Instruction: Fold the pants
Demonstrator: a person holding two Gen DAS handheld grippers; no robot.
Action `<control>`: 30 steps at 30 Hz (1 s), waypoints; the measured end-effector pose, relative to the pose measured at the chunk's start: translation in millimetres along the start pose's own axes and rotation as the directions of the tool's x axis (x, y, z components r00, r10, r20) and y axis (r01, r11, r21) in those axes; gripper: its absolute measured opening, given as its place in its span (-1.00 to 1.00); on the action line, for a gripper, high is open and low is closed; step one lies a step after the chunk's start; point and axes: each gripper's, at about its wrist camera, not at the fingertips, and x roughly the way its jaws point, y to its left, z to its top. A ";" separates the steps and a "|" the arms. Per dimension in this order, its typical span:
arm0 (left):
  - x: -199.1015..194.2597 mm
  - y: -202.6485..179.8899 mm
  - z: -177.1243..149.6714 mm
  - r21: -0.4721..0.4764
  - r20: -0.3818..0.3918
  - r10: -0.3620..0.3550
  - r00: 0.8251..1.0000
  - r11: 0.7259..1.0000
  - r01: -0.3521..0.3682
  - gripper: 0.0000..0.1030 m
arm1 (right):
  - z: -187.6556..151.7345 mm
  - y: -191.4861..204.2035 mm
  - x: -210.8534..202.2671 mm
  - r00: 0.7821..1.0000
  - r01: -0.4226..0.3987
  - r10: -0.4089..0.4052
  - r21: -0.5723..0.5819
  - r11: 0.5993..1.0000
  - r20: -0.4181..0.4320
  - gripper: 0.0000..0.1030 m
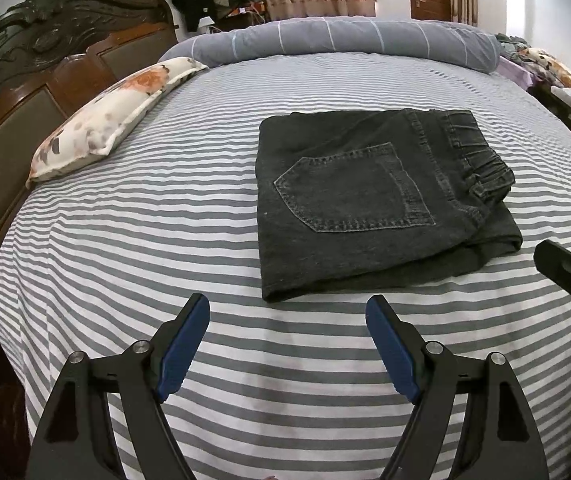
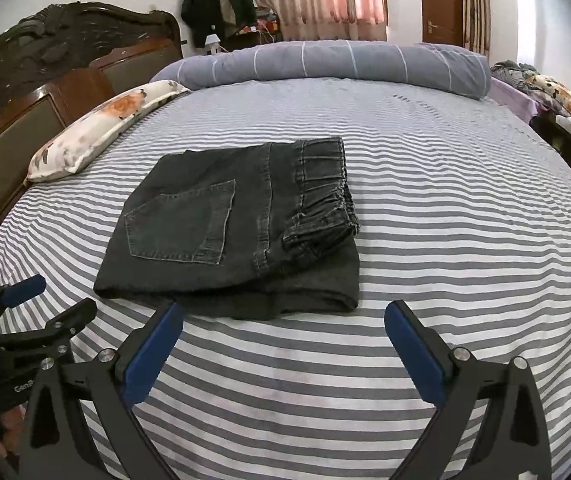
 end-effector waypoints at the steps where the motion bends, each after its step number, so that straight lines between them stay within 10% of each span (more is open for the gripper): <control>1: 0.2 0.6 0.3 -0.001 0.000 -0.001 1.000 1.000 0.001 0.57 | 0.0 0.1 0.1 1.000 0.003 -0.003 -0.001 1.000 0.000 0.94; 30: 0.1 6.2 -0.6 -0.021 -0.006 -0.005 1.000 1.000 0.005 0.57 | -3.6 -12.0 10.2 0.997 0.061 -0.060 0.031 0.998 -0.045 0.94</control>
